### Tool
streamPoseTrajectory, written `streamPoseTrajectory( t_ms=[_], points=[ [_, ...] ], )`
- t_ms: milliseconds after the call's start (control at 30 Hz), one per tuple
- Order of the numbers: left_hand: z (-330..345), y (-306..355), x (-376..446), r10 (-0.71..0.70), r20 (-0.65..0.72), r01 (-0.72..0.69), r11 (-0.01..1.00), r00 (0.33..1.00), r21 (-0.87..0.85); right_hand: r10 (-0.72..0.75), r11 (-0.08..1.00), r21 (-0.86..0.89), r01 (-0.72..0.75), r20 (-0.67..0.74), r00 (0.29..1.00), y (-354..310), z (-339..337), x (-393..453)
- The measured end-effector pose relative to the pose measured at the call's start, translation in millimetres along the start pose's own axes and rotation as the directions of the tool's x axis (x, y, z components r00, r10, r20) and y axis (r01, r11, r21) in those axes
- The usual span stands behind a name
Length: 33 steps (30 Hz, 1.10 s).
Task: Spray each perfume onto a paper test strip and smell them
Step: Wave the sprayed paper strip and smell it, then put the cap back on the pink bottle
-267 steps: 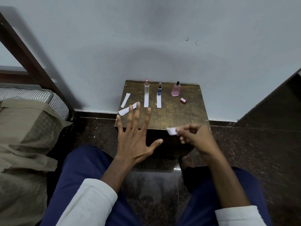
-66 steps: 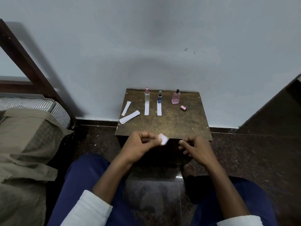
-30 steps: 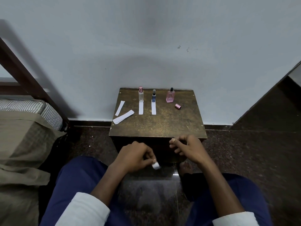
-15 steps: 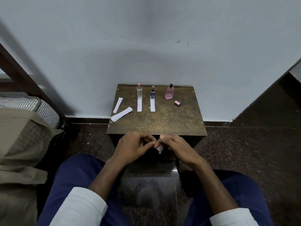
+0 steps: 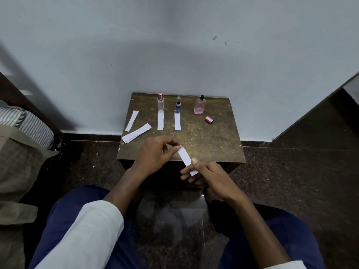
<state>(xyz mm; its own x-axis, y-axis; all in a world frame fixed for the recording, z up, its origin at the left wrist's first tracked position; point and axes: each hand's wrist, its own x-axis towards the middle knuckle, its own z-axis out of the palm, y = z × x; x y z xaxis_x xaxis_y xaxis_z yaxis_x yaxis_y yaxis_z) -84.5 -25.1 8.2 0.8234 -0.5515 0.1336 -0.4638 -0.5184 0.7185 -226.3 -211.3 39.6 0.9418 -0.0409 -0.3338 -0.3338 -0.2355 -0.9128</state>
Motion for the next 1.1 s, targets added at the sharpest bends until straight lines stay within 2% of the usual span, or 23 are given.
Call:
streamPoseTrajectory(
  t_ms=[233,400,467,500,567,667,733,867,967,1100],
  points=[
    [18.2,-3.2,49.7,0.051,0.009,-0.051,0.999,0.999,0.007,0.022,0.998,0.053,-0.019,-0.046,0.999,12.3,-14.5,32.6],
    [34.3,-4.8,86.0,0.068,-0.001,-0.068,0.985,0.998,0.157,0.05,0.996,-0.071,-0.046,0.068,0.996,13.3,-32.4,59.9],
    [41.9,-5.8,101.6,0.084,0.012,-0.084,0.971,0.996,0.225,0.031,0.988,-0.153,-0.024,0.048,0.998,12.3,-47.0,72.6],
    [44.8,-7.0,107.4,0.087,0.01,-0.087,0.966,0.996,0.242,-0.013,0.979,-0.202,0.012,-0.003,1.0,12.5,-53.9,79.1],
    [51.1,-10.1,121.2,0.065,-0.004,-0.061,0.963,0.998,0.262,-0.116,0.948,-0.313,0.048,-0.203,0.972,16.8,-69.5,97.1],
    [58.9,-15.2,137.3,0.06,-0.021,-0.052,0.958,0.998,0.281,-0.229,0.881,-0.471,-0.039,-0.499,0.836,20.8,-89.3,122.1],
    [64.1,-15.3,146.9,0.072,-0.034,-0.06,0.96,0.997,0.275,-0.281,0.858,-0.51,-0.056,-0.558,0.781,21.7,-98.8,137.0],
    [75.0,-13.1,159.2,0.095,-0.016,-0.084,0.936,0.995,0.341,-0.381,0.787,-0.614,-0.053,-0.552,0.741,24.7,-106.5,165.3],
    [77.0,-13.4,165.2,0.085,-0.009,-0.075,0.921,0.996,0.383,-0.363,0.739,-0.668,-0.082,-0.498,0.787,27.3,-110.0,183.0],
    [77.1,-13.0,166.5,0.1,0.001,-0.092,0.914,0.995,0.394,-0.365,0.718,-0.695,-0.035,-0.419,0.831,23.7,-113.9,190.8]
  ],
)
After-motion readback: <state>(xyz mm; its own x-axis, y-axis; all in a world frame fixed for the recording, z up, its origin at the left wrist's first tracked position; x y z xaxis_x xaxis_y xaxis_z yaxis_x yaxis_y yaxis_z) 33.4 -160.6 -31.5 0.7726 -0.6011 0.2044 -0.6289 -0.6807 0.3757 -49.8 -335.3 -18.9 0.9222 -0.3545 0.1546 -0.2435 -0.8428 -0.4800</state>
